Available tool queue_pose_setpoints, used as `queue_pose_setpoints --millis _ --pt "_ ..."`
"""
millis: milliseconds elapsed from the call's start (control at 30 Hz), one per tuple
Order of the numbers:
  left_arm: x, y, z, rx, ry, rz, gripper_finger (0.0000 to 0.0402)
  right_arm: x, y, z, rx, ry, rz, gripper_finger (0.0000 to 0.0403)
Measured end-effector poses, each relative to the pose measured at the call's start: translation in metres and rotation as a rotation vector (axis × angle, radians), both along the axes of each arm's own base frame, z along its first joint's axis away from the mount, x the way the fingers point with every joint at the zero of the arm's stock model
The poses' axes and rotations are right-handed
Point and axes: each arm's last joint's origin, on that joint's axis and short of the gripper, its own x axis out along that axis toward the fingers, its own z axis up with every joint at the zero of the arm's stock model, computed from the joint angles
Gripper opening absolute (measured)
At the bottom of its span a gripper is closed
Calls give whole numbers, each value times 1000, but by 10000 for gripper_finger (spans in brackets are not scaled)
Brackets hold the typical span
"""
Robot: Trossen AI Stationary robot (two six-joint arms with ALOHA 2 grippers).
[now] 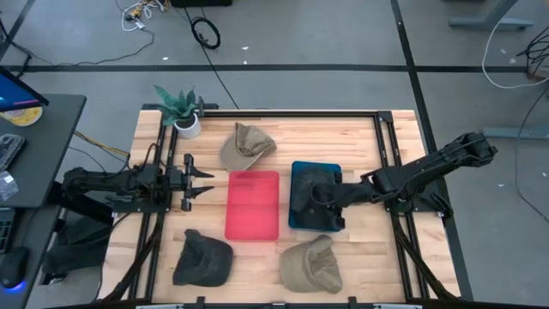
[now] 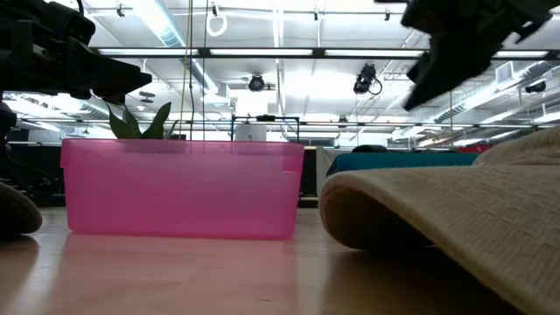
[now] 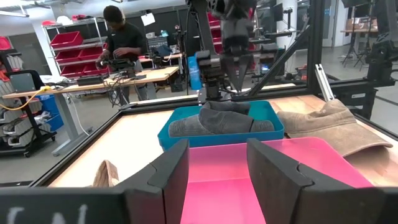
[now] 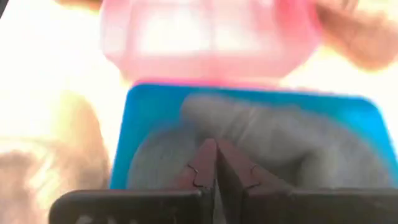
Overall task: Pick & Place hat
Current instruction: Put the black cap into the blue bin
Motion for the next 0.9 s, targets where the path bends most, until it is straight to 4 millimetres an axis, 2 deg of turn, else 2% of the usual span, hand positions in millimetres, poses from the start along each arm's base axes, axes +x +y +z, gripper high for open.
queue_pose_setpoints --millis 100,267,400,600,767,900 --pt "0 0 0 0 1 0 165 9 -3 9 -122 -131 29 15" --pt "0 0 0 0 0 0 165 19 -4 23 -195 -290 77 15" --pt "0 0 0 0 0 0 165 21 -11 38 -227 -409 11 15" --pt "0 0 0 0 0 0 165 -3 -31 67 -219 -508 -62 15" --pt "0 0 0 0 0 0 165 -28 -40 92 -223 -616 4 15" --pt "0 0 0 0 0 0 165 -43 -45 105 -211 -713 -15 15"
